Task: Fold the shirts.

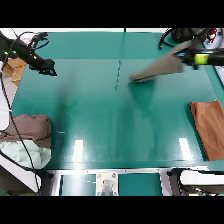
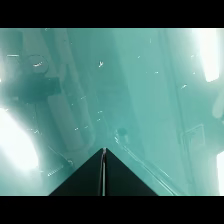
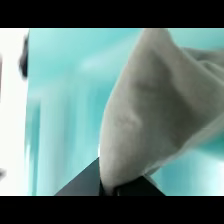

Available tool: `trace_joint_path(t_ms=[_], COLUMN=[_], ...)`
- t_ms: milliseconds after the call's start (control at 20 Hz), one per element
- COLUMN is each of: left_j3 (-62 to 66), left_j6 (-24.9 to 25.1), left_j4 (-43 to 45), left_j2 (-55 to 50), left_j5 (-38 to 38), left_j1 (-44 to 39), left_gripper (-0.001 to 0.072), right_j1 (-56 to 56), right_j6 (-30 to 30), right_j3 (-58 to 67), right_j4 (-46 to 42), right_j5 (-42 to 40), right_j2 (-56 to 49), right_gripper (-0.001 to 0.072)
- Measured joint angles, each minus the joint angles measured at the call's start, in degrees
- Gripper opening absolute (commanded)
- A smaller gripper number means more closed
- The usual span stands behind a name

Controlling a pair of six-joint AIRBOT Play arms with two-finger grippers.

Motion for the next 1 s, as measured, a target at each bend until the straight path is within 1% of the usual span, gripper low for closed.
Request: trace_joint_path(t_ms=[150, 250, 500, 650, 800, 1000], left_j3=[0.0, 0.0, 0.0, 0.0, 0.0, 0.0], left_j6=[-0.17, -0.26, -1.09, -1.49, -2.03, -2.8], left_j4=[-0.13, -0.17, -0.2, -0.22, -0.22, -0.26], left_j2=[0.0, 0.0, 0.0, 0.0, 0.0, 0.0], left_j5=[0.0, 0.0, 0.02, 0.0, -0.04, -0.7], left_j1=[0.0, 0.0, 0.0, 0.0, 0.0, 0.0], left_gripper=[0.0019, 0.002, 0.002, 0.002, 0.002, 0.0019], right_j1=[-11.21, -17.42, -28.59, -32.11, -34.23, -35.26], right_j6=[0.39, -0.35, -3.08, -3.72, -3.72, -0.26], right_j3=[0.04, 0.11, 0.55, 1.14, 3.3, 5.81], right_j4=[-0.24, -0.52, -1.38, -4.11, -9.05, -18.67], right_j5=[1.46, 2.03, 2.93, 5.2, 9.46, 15.52], right_j2=[1.77, 2.25, 2.71, 2.82, 2.97, 4.28], right_gripper=[0.0014, 0.0015, 0.0014, 0.0014, 0.0014, 0.0015])
